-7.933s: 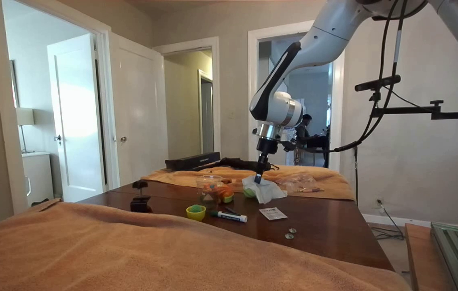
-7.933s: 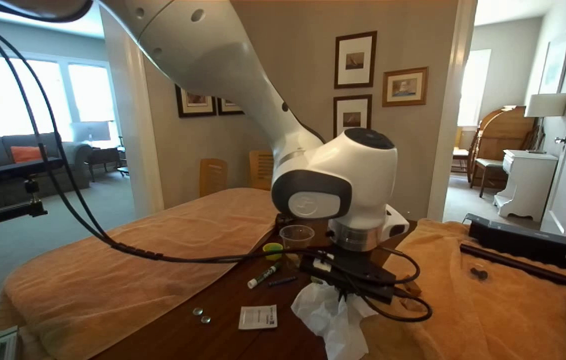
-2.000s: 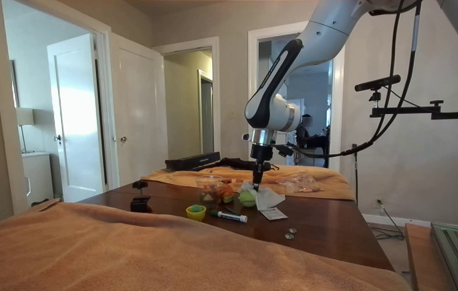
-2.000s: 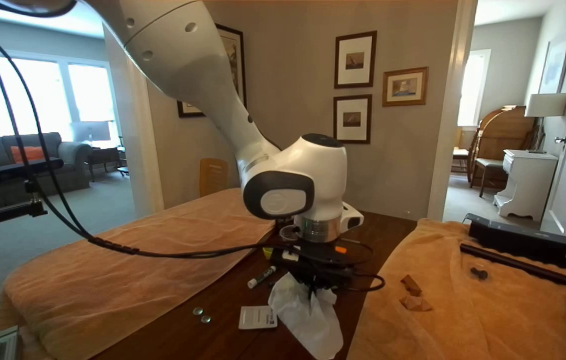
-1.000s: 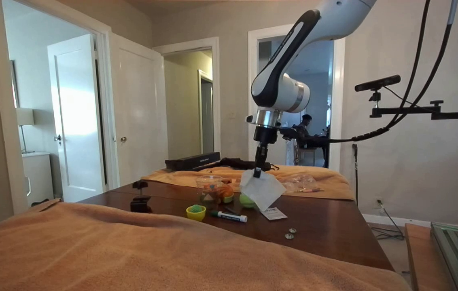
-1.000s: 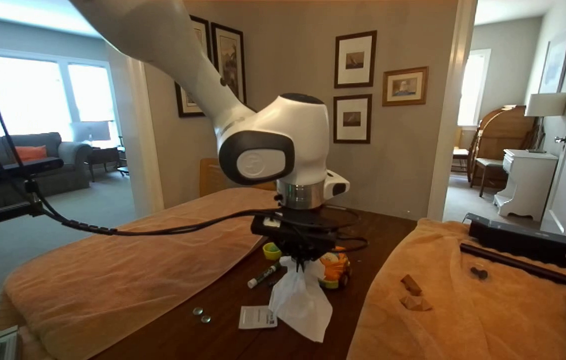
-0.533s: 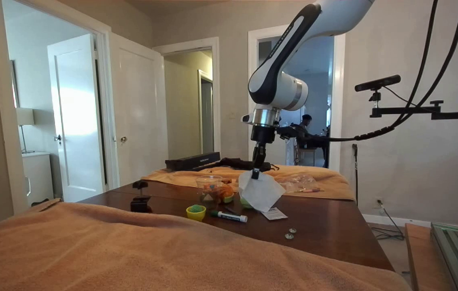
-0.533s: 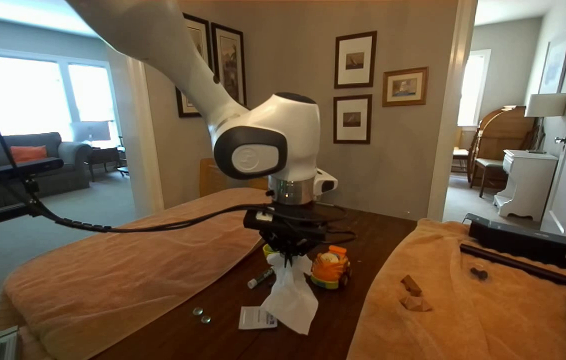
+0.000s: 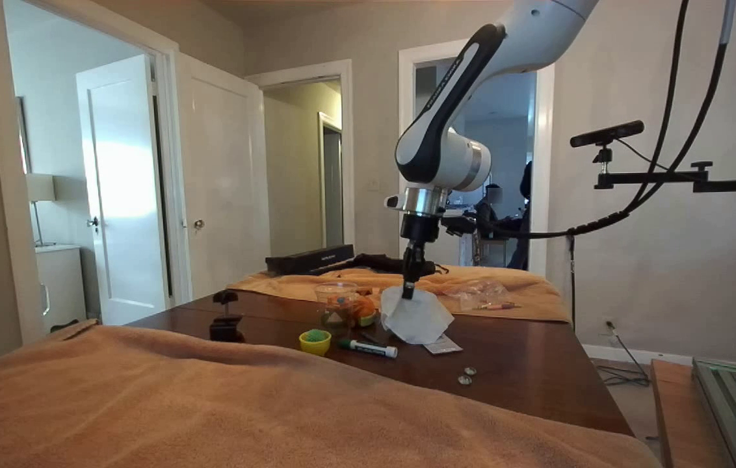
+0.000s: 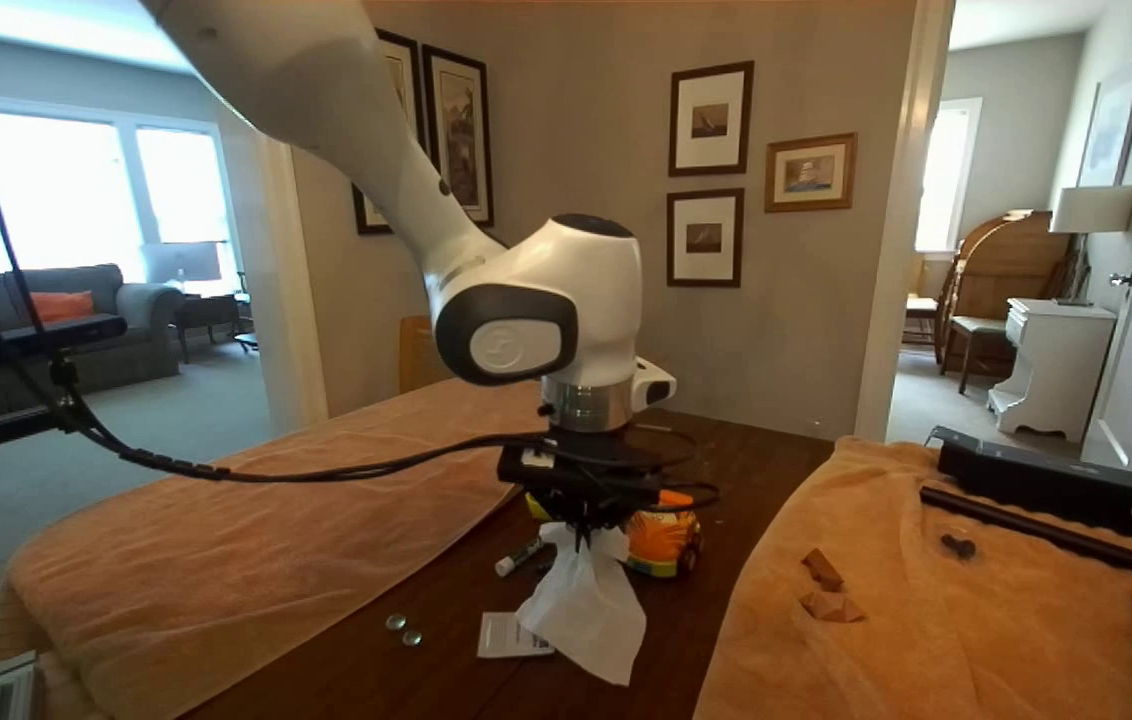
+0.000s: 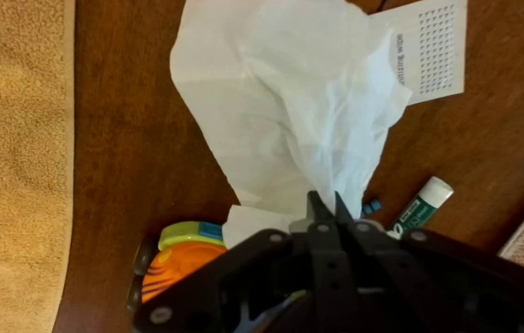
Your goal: Use the paper towel to wipe the tennis ball
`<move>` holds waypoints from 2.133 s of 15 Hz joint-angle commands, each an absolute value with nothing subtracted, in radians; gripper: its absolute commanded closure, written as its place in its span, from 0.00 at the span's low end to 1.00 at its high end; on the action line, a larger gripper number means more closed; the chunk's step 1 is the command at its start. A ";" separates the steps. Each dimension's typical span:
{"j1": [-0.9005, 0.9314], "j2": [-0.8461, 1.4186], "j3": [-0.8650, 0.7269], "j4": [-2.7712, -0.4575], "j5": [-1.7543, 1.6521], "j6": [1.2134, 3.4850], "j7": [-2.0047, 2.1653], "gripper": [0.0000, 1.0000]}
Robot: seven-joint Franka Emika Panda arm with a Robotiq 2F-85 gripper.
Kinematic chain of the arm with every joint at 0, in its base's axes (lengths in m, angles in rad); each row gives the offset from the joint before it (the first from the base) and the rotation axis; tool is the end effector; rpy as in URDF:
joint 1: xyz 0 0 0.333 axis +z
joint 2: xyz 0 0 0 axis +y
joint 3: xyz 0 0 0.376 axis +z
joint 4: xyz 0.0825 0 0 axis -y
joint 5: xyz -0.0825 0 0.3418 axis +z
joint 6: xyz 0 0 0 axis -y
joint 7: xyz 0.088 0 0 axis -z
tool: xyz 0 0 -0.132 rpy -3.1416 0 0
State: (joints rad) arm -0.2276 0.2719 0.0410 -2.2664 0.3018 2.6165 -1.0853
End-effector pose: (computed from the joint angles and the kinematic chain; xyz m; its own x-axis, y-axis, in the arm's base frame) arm 0.5299 -0.1037 0.3135 0.7900 0.5851 0.1834 0.6002 -0.7990 -0.0365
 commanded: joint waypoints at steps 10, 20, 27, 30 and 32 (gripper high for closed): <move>-0.258 0.385 0.058 -2.233 0.271 2.717 -1.106 1.00; -0.275 0.303 0.123 -2.353 0.300 2.707 -1.177 1.00; -0.297 0.209 0.168 -2.426 0.388 2.678 -1.306 1.00; -0.291 0.165 0.168 -2.443 0.456 2.651 -1.376 1.00; -0.281 0.148 0.165 -2.432 0.524 2.617 -1.424 1.00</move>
